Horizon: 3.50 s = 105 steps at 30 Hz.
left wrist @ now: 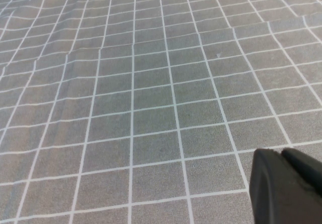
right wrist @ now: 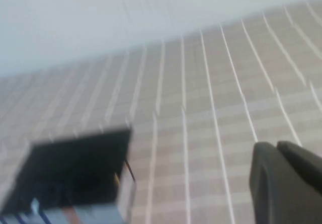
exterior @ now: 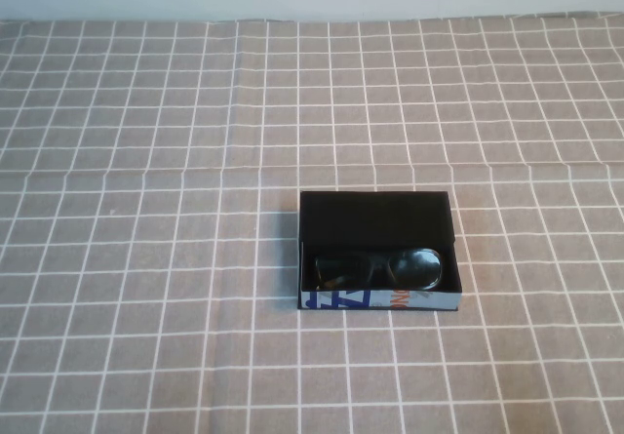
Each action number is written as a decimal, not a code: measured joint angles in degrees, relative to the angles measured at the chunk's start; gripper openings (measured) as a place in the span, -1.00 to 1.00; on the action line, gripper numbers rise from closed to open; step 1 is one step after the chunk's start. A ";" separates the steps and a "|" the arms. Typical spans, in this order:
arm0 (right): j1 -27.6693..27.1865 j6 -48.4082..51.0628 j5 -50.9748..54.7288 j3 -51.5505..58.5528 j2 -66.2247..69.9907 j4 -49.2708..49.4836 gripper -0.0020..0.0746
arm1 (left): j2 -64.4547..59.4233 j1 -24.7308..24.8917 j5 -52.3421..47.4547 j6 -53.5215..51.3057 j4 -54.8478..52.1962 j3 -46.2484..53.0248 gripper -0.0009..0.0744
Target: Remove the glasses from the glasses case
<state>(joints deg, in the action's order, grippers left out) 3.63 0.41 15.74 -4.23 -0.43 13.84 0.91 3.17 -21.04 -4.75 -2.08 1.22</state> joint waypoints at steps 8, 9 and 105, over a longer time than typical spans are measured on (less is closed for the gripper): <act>0.00 0.00 4.73 -17.02 0.08 0.69 -0.99 | 0.00 0.00 0.00 0.00 0.00 0.00 -0.99; 0.00 0.00 4.83 -17.94 0.76 0.85 -0.99 | 0.00 0.00 0.00 0.00 0.00 0.00 -0.99; 28.22 39.18 53.15 -98.06 113.89 -8.40 -0.79 | 0.00 0.00 0.00 0.00 0.00 0.00 -0.99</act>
<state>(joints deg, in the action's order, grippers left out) 31.86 39.59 68.89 -102.29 113.47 5.44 0.91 3.17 -21.04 -4.75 -2.08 1.22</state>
